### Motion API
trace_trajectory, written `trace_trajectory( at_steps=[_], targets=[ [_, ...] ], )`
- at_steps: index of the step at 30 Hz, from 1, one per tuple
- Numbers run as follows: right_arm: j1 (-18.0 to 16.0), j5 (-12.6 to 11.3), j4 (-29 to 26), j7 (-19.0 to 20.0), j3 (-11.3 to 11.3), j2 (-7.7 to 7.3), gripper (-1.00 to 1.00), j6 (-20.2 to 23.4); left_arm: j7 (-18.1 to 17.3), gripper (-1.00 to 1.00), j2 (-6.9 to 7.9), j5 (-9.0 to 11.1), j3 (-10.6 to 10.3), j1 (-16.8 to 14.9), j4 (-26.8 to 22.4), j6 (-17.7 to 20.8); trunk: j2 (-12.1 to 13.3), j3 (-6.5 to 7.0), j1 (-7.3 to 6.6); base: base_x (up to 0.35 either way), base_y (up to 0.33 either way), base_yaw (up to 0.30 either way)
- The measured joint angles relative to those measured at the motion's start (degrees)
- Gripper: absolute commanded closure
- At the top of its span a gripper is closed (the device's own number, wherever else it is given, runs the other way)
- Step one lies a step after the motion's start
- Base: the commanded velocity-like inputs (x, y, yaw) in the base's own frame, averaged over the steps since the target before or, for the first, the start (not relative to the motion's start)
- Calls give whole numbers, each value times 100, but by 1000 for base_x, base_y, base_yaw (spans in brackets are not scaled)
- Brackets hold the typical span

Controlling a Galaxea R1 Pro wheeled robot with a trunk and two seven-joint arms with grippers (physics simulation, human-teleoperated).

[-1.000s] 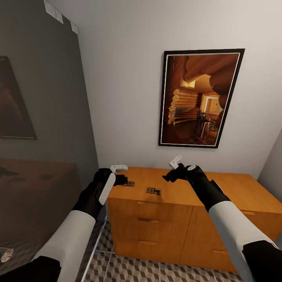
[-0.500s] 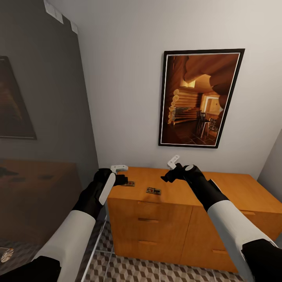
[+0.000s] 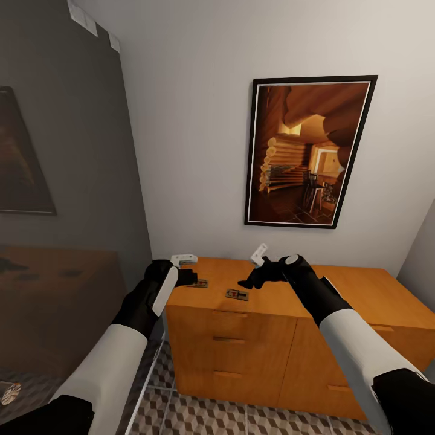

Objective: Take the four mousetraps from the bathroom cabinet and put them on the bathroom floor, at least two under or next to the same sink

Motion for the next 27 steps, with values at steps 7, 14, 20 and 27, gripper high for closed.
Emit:
trace_trajectory(
  at_steps=[7, 14, 20, 27],
  targets=[
    [0, 157, 24, 279, 7, -9, -100, -272, 0, -100, 0, 1, -5, 0, 5, -3, 0, 0, 0, 0, 0, 0],
    [0, 558, 102, 461, 10, -33, -100, -328, 0, -100, 0, 7, -8, -1, 6, -7, 0, 0, 0, 0, 0, 0],
    [0, 702, 148, 989, 16, -60, -100, -342, -18, -100, 0, 22, -9, 0, 6, -4, 0, 0, 0, 0, 0, 0],
    [0, 724, 160, 1398, 0, -83, -100, -509, -32, -100, 0, 22, -9, 0, 7, -3, 0, 0, 0, 0, 0, 0]
  ],
)
